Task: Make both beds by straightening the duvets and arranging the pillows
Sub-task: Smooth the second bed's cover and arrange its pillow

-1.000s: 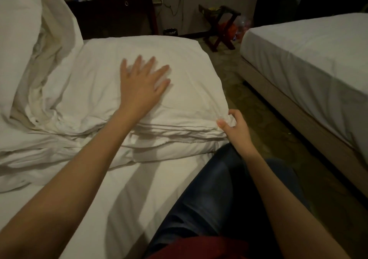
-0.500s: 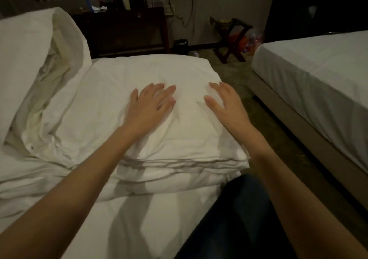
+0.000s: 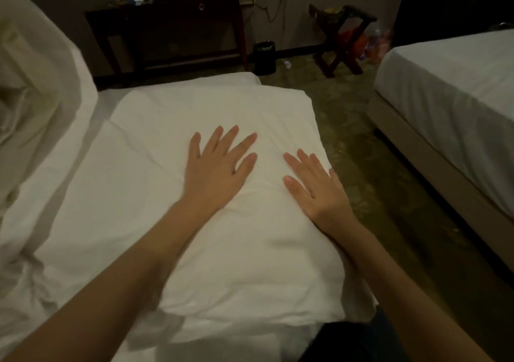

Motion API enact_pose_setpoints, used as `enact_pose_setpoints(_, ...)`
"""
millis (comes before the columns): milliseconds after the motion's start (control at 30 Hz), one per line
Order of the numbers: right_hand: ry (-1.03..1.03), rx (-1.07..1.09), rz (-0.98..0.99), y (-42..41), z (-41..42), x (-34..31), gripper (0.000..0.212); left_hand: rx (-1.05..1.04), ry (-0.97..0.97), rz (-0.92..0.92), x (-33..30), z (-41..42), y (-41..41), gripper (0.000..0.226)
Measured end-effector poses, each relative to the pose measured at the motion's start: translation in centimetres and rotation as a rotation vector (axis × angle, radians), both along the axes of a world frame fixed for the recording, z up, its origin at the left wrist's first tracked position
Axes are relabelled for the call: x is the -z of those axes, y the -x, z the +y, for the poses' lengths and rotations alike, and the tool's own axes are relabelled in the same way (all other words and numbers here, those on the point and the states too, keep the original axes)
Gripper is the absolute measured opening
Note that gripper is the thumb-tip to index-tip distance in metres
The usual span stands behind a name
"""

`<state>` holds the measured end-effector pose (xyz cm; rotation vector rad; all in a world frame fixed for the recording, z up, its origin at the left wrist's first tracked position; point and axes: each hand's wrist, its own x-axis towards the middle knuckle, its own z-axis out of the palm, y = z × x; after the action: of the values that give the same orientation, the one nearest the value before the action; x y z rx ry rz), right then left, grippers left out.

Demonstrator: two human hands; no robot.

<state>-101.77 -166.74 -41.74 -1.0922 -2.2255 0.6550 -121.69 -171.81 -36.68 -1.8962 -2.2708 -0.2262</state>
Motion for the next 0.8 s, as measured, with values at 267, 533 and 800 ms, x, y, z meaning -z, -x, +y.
enact_pose_setpoints(267,0.381,-0.062,0.431,1.2,9.1,-1.8,0.041,0.107,0.164,-0.076,-5.5,15.2,1.2,0.049)
enact_pose_setpoints(533,0.875,-0.01,0.699,4.3,18.0,-1.2,0.075,-0.087,0.282,-0.288,-4.9,28.0,2.9,0.05)
enact_pose_setpoints(800,1.071,0.067,0.677,6.0,21.2,-1.5,0.087,-0.163,0.205,-0.358,-3.0,27.9,3.1,0.038)
